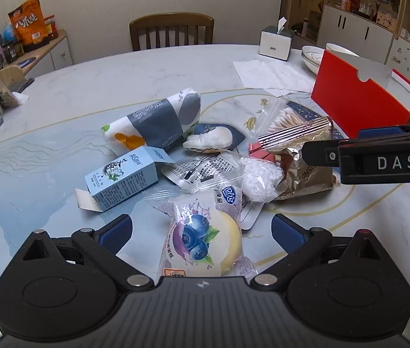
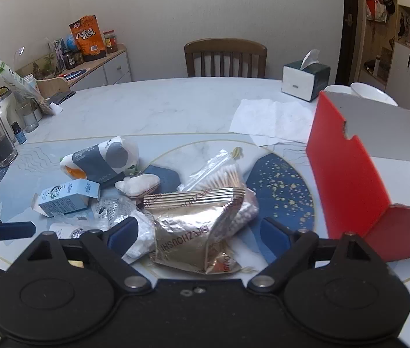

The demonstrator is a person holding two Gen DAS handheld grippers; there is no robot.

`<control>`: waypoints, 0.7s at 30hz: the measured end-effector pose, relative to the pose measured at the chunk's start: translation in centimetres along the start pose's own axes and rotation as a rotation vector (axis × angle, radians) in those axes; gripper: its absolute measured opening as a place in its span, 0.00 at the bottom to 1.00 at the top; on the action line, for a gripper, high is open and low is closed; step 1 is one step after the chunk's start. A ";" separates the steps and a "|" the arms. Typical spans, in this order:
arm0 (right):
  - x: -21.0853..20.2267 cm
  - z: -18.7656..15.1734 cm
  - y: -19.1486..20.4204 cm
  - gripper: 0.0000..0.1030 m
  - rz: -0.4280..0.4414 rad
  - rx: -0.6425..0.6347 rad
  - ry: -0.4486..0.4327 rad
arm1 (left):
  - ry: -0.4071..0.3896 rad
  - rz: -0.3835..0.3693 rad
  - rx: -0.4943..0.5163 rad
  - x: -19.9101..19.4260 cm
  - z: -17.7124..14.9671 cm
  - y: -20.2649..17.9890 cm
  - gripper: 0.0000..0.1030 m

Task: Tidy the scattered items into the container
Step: 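Grasp the blueberry bun packet with the left tool while the right tool grasps the gold foil bag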

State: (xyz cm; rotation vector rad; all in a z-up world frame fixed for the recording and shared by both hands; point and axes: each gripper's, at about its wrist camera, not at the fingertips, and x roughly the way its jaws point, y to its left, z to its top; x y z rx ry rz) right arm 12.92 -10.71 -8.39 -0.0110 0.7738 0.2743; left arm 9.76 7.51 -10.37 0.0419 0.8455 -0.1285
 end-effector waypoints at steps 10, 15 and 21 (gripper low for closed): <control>1.9 0.2 0.2 0.81 -0.007 0.014 0.044 | 0.006 -0.019 -0.004 0.8 0.1 0.3 0.99; 2.5 0.1 0.4 0.79 -0.006 0.023 0.058 | 0.010 -0.024 -0.006 1.0 0.1 0.4 0.93; 3.0 0.0 0.6 0.70 -0.008 0.029 0.079 | 0.024 -0.041 -0.013 1.1 0.0 0.7 0.81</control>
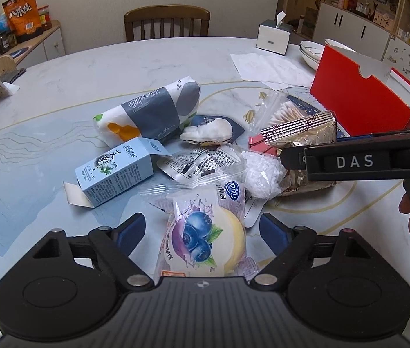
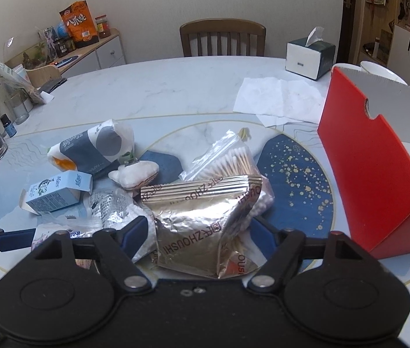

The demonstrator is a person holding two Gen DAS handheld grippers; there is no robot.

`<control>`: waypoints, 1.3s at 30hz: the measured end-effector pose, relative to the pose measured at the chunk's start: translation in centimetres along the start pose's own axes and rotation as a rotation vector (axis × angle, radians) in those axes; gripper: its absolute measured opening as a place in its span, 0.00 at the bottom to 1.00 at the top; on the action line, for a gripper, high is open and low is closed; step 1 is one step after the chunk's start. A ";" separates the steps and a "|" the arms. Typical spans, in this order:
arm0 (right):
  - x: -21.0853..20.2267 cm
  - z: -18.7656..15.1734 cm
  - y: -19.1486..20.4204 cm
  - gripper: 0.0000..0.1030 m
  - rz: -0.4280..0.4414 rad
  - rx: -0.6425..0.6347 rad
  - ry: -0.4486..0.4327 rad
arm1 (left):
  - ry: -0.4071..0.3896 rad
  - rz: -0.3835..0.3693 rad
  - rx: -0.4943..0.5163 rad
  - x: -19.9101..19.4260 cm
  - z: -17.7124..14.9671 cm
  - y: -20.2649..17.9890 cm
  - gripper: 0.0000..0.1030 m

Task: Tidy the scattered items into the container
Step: 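Grasp the blueberry bun packet with the left tool while the right tool grasps the gold foil bag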

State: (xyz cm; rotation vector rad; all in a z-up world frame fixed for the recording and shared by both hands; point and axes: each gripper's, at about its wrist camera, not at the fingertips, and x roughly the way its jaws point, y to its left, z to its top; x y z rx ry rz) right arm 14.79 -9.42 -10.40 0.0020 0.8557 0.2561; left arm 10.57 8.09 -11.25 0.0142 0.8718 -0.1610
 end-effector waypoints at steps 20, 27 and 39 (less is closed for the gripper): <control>-1.3 0.2 0.1 0.43 -0.041 0.040 0.002 | 0.033 -0.075 0.000 -0.2 -0.1 1.2 0.50; -3.1 0.5 0.1 0.43 -0.046 0.051 -0.018 | 0.000 -0.113 -0.004 -1.8 0.6 1.4 0.50; -7.1 1.4 -1.0 0.43 -0.023 0.080 -0.043 | -0.039 -0.138 0.030 -4.1 2.2 0.3 0.50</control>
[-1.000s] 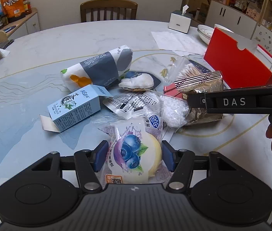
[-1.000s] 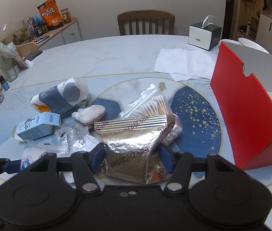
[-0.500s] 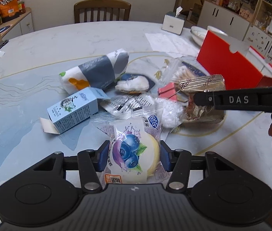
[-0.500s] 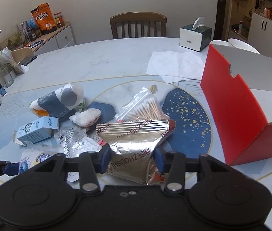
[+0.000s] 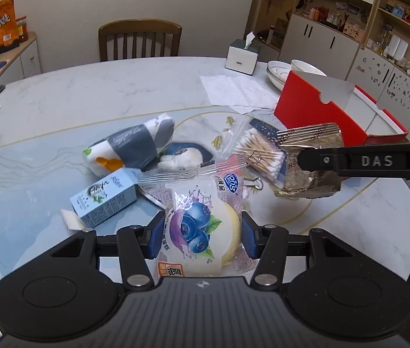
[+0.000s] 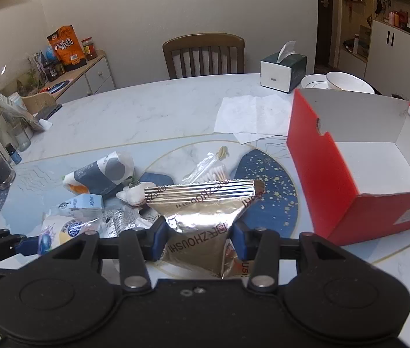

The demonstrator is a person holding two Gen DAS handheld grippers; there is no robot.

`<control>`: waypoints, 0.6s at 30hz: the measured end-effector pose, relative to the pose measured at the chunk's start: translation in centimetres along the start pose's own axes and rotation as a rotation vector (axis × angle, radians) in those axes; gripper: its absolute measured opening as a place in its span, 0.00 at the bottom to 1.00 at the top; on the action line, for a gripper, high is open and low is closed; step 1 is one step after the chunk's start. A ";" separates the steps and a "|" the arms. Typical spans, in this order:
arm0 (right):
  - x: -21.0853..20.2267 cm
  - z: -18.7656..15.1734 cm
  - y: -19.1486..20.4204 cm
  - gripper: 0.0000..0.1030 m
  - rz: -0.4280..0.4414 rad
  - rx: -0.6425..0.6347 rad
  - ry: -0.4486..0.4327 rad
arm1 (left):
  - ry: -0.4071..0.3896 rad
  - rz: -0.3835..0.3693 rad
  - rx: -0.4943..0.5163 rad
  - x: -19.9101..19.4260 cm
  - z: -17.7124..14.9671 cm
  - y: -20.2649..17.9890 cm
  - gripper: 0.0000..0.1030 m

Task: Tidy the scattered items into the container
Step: 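Carry the bun packet and foil bag with both tools over the red box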

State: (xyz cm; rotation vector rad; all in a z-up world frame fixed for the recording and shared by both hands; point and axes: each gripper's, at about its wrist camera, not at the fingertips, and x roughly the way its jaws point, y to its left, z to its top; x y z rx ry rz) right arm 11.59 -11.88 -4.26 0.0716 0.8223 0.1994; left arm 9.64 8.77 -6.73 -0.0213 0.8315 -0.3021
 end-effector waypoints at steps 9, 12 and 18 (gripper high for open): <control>-3.1 1.9 -3.1 0.43 0.052 -0.007 -0.020 | -0.003 0.017 0.053 -0.7 2.4 -3.0 0.50; -3.9 2.8 -4.8 0.43 0.063 -0.011 -0.036 | -0.017 0.019 0.052 -0.8 3.6 -4.4 0.50; -5.2 4.8 -8.8 0.43 0.079 -0.021 -0.067 | -0.049 0.016 0.064 -0.6 6.4 -7.9 0.50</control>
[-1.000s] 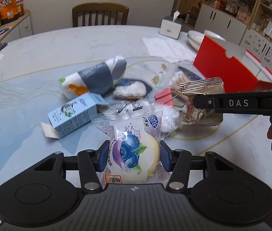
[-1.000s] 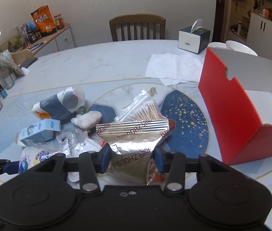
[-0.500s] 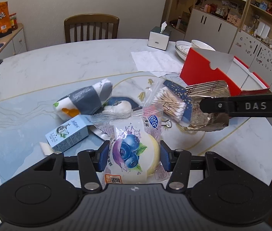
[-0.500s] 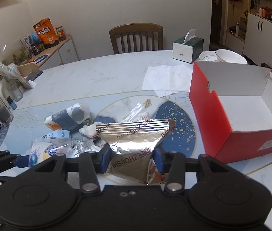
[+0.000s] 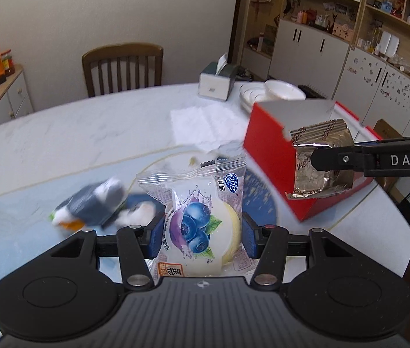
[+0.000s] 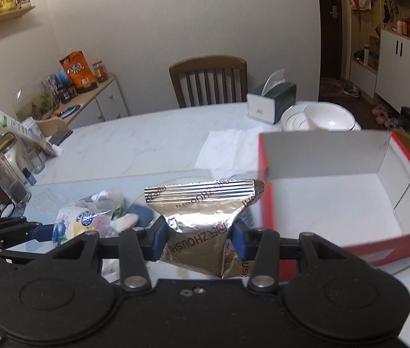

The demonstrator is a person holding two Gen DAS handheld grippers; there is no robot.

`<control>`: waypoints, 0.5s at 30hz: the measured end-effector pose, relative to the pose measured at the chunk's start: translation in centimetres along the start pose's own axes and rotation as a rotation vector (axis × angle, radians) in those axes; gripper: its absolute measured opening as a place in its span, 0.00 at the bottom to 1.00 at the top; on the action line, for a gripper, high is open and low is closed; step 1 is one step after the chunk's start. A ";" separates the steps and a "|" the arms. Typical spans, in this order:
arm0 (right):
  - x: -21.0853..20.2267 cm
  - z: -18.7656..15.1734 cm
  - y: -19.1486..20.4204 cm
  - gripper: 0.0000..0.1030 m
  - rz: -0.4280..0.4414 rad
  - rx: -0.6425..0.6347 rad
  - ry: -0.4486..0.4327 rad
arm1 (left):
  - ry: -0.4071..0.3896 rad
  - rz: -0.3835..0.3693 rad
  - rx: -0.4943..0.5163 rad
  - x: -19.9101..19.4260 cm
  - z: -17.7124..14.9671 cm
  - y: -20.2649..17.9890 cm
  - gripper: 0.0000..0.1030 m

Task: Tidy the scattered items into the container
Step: 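Carry the bun packet and foil bag with both tools over the red box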

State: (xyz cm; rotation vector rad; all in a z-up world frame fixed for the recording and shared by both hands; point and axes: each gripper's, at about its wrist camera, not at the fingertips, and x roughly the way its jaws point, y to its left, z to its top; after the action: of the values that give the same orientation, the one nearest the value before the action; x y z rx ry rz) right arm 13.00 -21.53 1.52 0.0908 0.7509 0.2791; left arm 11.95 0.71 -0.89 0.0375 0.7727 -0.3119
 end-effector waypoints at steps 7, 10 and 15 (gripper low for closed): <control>-0.9 1.6 -5.5 0.43 -0.018 0.006 -0.035 | -0.033 -0.007 0.034 1.6 3.1 -4.8 0.50; -0.9 2.0 -7.8 0.43 -0.030 0.013 -0.042 | -0.041 -0.008 0.049 2.5 4.2 -6.7 0.50; -0.6 2.3 -11.4 0.43 -0.042 0.039 -0.037 | -0.043 -0.011 0.083 4.3 5.9 -9.6 0.50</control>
State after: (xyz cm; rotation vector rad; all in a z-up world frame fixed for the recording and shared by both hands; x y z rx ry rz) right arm 16.63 -32.64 1.57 0.1169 0.7205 0.2218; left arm 16.05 -10.48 1.13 0.1047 0.7171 -0.3541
